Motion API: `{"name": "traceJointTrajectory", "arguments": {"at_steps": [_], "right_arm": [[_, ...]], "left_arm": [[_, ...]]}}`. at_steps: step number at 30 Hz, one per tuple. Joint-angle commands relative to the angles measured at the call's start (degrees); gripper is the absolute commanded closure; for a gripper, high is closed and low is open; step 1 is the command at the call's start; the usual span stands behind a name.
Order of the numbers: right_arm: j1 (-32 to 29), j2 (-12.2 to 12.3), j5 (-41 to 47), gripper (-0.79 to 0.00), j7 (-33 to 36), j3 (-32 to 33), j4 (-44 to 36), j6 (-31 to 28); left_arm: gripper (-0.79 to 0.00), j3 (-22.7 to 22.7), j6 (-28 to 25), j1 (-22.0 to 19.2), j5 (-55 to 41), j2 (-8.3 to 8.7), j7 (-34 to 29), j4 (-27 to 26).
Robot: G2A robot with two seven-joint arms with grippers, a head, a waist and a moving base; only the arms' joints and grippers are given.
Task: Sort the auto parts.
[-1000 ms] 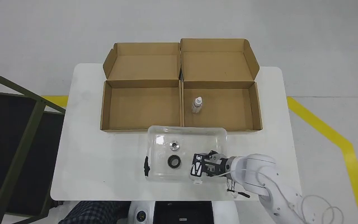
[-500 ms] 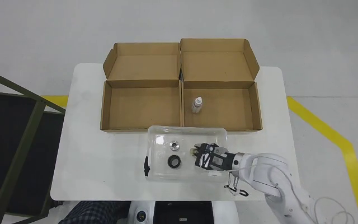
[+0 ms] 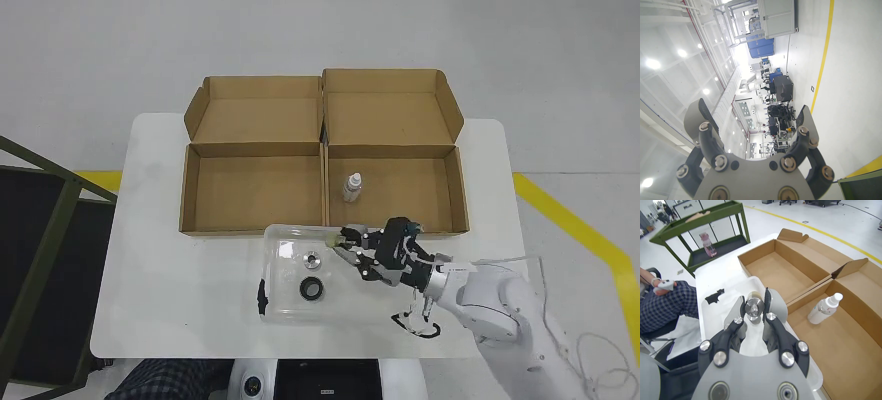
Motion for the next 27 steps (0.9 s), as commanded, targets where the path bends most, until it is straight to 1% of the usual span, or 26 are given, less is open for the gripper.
{"name": "traceJointTrajectory", "arguments": {"at_steps": [1,5,12,16,27], "right_arm": [[0.8,-0.1,3.7,0.000,-0.9,-0.1,0.7,0.3],[1.3,-0.4,10.9,0.000,-3.1,-0.3,1.9,0.3],[1.6,-0.5,18.6,0.000,-6.0,1.1,2.3,1.2],[1.2,-0.6,21.1,0.000,-9.3,2.2,1.2,1.8],[0.5,-1.0,21.9,0.000,-15.4,3.6,-1.5,1.9]], "left_arm": [[-0.785,0.0,0.0,0.0,0.0,0.00,0.0,0.0],[-0.785,0.0,0.0,0.0,0.0,0.00,0.0,0.0],[-0.785,0.0,0.0,0.0,0.0,0.00,0.0,0.0],[-0.785,0.0,0.0,0.0,0.0,0.00,0.0,0.0],[-0.785,0.0,0.0,0.0,0.0,0.00,0.0,0.0]]}}
